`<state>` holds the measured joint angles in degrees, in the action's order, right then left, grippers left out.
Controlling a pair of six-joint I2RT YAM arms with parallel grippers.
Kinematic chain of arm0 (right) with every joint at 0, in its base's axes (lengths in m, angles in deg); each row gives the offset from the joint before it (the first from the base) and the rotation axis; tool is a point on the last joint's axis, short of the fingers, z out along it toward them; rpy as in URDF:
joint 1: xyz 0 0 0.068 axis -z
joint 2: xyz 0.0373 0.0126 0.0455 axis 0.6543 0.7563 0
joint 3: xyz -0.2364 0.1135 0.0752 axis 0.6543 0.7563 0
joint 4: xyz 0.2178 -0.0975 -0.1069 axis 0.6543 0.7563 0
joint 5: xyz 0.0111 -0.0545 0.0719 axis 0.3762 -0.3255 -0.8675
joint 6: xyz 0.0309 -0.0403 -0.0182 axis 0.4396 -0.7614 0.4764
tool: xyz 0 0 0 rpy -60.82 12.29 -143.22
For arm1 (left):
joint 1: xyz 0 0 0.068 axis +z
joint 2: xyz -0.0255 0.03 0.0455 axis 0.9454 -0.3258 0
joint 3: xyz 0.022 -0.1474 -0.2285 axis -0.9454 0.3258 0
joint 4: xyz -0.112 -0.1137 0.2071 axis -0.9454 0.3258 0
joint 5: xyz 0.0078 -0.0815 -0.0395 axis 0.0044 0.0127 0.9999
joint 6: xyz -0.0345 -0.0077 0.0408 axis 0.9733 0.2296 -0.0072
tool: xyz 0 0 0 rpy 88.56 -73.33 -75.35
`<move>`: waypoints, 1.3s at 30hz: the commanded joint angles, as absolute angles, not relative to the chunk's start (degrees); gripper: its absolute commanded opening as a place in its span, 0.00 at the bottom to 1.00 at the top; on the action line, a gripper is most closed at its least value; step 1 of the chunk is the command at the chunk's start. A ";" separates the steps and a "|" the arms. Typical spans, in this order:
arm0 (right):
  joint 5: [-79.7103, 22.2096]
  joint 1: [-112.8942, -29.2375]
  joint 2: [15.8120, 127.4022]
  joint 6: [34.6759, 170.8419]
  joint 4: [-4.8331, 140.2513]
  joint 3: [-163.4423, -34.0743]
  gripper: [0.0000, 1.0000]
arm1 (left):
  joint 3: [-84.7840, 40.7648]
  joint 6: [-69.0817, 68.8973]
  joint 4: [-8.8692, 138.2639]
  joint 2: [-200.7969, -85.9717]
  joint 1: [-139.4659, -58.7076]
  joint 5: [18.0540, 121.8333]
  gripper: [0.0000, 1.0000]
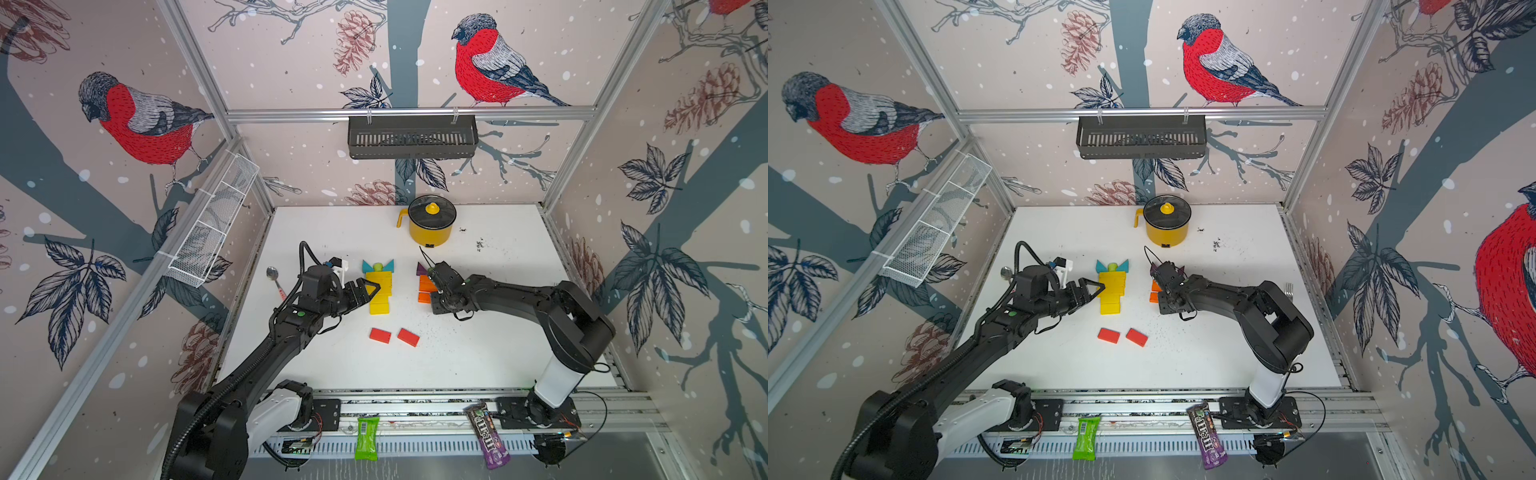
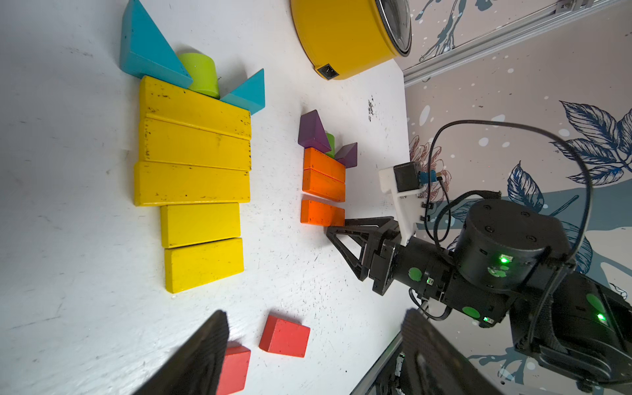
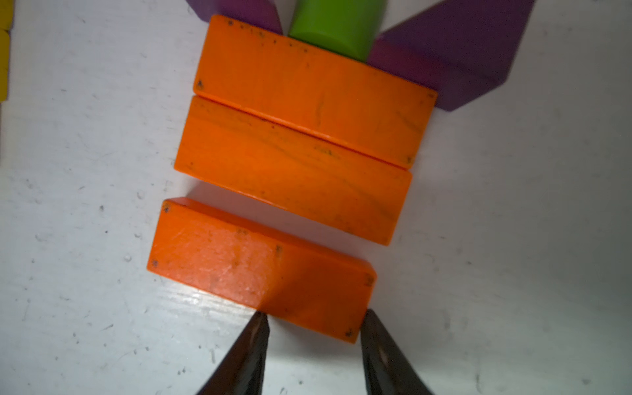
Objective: Assemble a carrot with building blocks
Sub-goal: Assemble the building block at the center of the board.
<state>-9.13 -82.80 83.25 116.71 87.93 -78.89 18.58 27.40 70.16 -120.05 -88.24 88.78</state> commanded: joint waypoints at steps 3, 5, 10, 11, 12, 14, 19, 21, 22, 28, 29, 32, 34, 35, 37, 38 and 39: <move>-7.45 -82.88 84.08 117.69 88.08 -80.06 0.47 | 18.31 27.12 69.15 -119.72 -88.19 88.54 0.81; -7.35 -82.85 84.24 118.07 88.17 -80.19 0.47 | 18.48 27.07 69.15 -119.59 -88.17 88.56 0.80; -6.70 -82.96 84.46 119.12 88.52 -80.78 0.48 | 18.59 27.00 69.07 -119.59 -88.14 88.60 0.81; -6.64 -83.05 84.54 119.21 88.88 -81.03 0.48 | 18.68 27.07 69.01 -119.63 -88.17 88.61 0.81; -6.27 -83.41 84.44 119.37 89.46 -81.47 0.50 | 18.61 27.07 68.98 -119.68 -88.15 88.58 0.81; -4.61 -84.52 83.82 119.92 90.47 -82.08 0.56 | 18.60 26.99 69.06 -119.68 -88.13 88.69 0.81; 0.09 -86.99 81.98 122.95 92.47 -83.86 0.66 | 18.76 26.83 69.11 -119.61 -88.13 88.77 0.81; 1.77 -88.06 82.32 123.40 93.00 -85.19 0.71 | 18.84 26.81 69.11 -119.48 -88.17 88.62 0.80; 2.69 -88.60 83.06 123.43 93.48 -86.21 0.74 | 18.94 26.86 69.20 -119.32 -88.13 88.36 0.81; 6.72 -90.70 88.70 122.31 96.11 -92.46 0.82 | 19.39 26.74 69.83 -118.06 -88.13 87.30 0.81; 7.27 -91.14 89.55 122.24 96.68 -93.31 0.82 | 19.39 26.66 70.01 -117.90 -88.13 87.26 0.80; 9.56 -91.90 92.27 121.81 98.53 -95.91 0.84 | 19.47 26.32 70.60 -117.44 -88.09 87.08 0.81; 10.57 -92.06 93.74 121.52 99.33 -96.81 0.84 | 19.63 26.31 70.80 -117.17 -88.06 87.12 0.81; 10.61 -92.05 94.15 121.45 99.46 -96.88 0.84 | 19.71 26.28 70.73 -117.02 -88.04 87.08 0.81; 10.74 -92.10 94.81 121.24 99.62 -97.06 0.84 | 19.72 26.20 70.83 -116.84 -88.04 87.05 0.81; 10.73 -92.04 95.02 121.23 99.67 -96.99 0.84 | 19.72 26.21 70.79 -116.74 -88.04 87.02 0.81; 10.82 -92.03 95.20 121.23 99.68 -97.02 0.84 | 19.77 26.34 70.66 -116.78 -88.04 86.99 0.81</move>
<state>8.74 -92.02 94.68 121.38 97.76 -96.61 19.65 27.16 71.05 -117.10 -88.09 87.43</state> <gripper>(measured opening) 0.838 0.805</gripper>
